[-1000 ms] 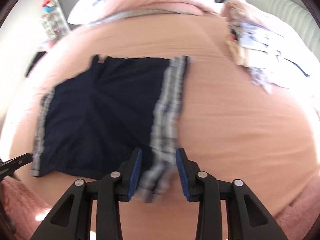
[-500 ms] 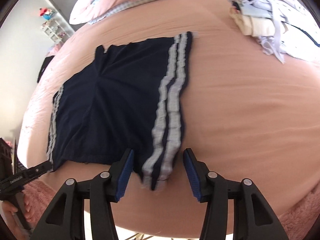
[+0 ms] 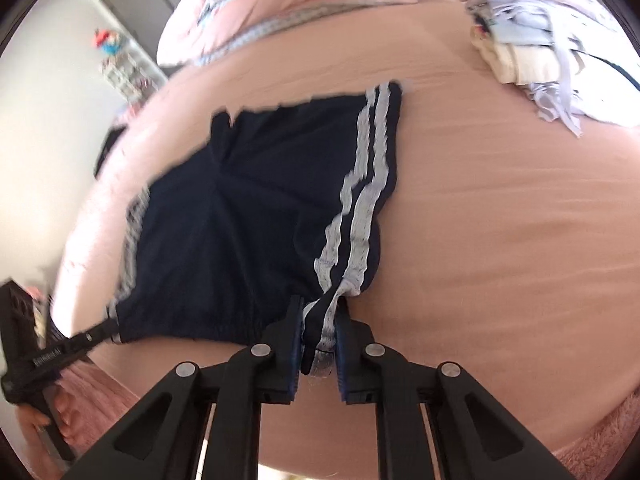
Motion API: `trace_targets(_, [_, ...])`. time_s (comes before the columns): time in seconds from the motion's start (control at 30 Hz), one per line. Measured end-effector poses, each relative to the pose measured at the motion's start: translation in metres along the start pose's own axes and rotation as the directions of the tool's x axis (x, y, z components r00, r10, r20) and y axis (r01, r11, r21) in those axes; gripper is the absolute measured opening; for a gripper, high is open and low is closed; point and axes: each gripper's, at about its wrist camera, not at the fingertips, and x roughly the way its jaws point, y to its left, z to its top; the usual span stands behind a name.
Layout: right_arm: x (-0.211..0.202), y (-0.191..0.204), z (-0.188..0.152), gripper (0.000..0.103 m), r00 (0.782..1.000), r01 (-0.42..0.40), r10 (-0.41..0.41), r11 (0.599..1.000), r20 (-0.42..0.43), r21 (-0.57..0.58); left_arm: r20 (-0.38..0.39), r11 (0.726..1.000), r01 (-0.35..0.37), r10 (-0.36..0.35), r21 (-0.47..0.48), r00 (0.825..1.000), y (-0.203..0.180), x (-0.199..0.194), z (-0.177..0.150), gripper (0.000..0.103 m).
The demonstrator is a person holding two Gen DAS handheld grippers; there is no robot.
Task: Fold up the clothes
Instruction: 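Grasp the striped hem of the navy shorts with both grippers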
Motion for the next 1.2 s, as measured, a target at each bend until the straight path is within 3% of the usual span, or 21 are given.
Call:
trace_targets(0.13, [-0.020,0.003,0.005,0.012,0.999,-0.041,0.041,0.999,0.031,0.016,0.008,1.000,0.013,-0.013,0.020,1.000,-0.004,-0.019,0.002,0.007])
trace_targets(0.23, [-0.024,0.007,0.001,0.012,0.999,-0.035,0.035,0.999,0.017,0.009,-0.042,1.000,-0.009,0.011,0.028,0.999,-0.006,-0.013,-0.004,0.007])
trace_targets(0.53, [-0.015,-0.003,-0.027,0.012,0.996,-0.007,0.008,1.000,-0.087,0.015,-0.113,0.999,-0.014,0.017,0.028,0.993,-0.004,-0.001,-0.007,0.009])
trace_targets(0.57, [-0.014,-0.001,-0.029,0.012,0.995,0.004,-0.005,1.000,-0.097,-0.003,-0.136,0.999,-0.021,0.024,0.027,0.990,-0.002,0.003,-0.007,0.010])
trace_targets(0.63, [0.000,0.000,-0.035,0.019,0.985,0.072,-0.077,0.997,-0.156,-0.034,-0.219,0.994,-0.107,0.101,-0.016,0.970,0.011,0.019,-0.008,0.018])
trace_targets(0.67, [0.003,-0.002,-0.034,0.021,0.982,0.075,-0.077,0.997,-0.172,-0.018,-0.231,0.990,-0.134,0.122,-0.033,0.965,0.013,0.020,-0.007,0.025])
trace_targets(0.73, [-0.004,-0.005,-0.027,0.025,0.986,0.064,-0.061,0.998,-0.155,0.013,-0.185,0.985,-0.169,0.164,-0.013,0.969,0.009,0.008,0.000,0.032])
trace_targets(0.8, [-0.027,-0.004,-0.013,0.035,0.993,0.098,-0.098,0.995,-0.070,0.004,-0.091,0.968,-0.249,0.252,0.043,0.963,-0.002,-0.011,0.012,0.034])
trace_targets(0.87, [-0.047,-0.004,0.006,0.039,0.992,0.124,-0.124,0.992,0.018,-0.023,-0.001,0.950,-0.296,0.297,0.101,0.955,-0.016,-0.024,0.029,0.034])
trace_targets(0.93, [-0.047,-0.003,0.034,0.039,0.988,0.147,-0.142,0.986,0.061,-0.078,0.060,0.945,-0.261,0.254,0.198,0.965,-0.040,-0.019,0.049,0.034])
trace_targets(1.0, [-0.032,-0.003,0.062,0.039,0.974,0.222,-0.214,0.966,0.075,-0.131,0.089,0.931,-0.202,0.183,0.304,0.979,-0.065,-0.006,0.069,0.034])
trace_targets(1.1, [0.014,-0.001,0.103,0.039,0.964,0.267,-0.264,0.947,0.041,-0.179,0.072,0.902,-0.146,0.128,0.406,0.989,-0.101,0.042,0.095,0.033])
trace_targets(1.2, [0.053,-0.005,0.130,0.039,0.956,0.286,-0.292,0.940,-0.006,-0.187,0.009,0.904,-0.081,0.086,0.419,0.996,-0.121,0.090,0.118,0.031])
